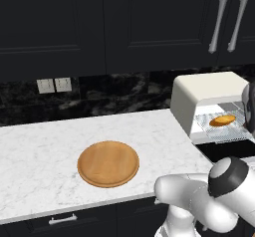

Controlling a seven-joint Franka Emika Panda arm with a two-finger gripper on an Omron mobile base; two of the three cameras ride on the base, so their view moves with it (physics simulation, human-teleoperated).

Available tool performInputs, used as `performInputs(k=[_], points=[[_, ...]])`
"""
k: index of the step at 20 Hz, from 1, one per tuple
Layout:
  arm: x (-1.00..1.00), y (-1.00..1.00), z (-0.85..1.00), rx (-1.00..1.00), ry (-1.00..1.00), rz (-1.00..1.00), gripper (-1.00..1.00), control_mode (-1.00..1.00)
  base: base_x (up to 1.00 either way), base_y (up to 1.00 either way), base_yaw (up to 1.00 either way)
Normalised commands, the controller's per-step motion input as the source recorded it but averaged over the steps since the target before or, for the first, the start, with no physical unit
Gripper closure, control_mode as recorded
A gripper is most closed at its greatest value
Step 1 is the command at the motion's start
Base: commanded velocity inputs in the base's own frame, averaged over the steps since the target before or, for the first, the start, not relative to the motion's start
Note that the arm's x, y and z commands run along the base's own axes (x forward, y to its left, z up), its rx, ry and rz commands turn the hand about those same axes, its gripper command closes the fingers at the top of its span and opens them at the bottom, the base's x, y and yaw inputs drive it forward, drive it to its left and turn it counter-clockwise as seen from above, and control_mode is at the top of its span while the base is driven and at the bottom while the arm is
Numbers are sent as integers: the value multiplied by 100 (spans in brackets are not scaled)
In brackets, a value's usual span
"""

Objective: Pick up the kebab skewer and baguette bread, and place them inside the toaster oven. Close the toaster oven door and start by setting the timer.

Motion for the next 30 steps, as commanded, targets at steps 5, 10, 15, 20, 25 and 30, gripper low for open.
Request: performInputs(k=[5,10,15,20,25,30], points=[[15,12,-68,-1,-1,-1,100,-100,0,0,0],[28,10,-28,0,-3,0,100,-100,0,0,0],[30,0,0,0,0,0,100,-100,0,0,0],[17,0,-4,0,0,0,100,-100,0,0,0],[17,0,-11,0,0,0,100,-100,0,0,0],[16,0,-18,0,0,0,100,-100,0,0,0]])
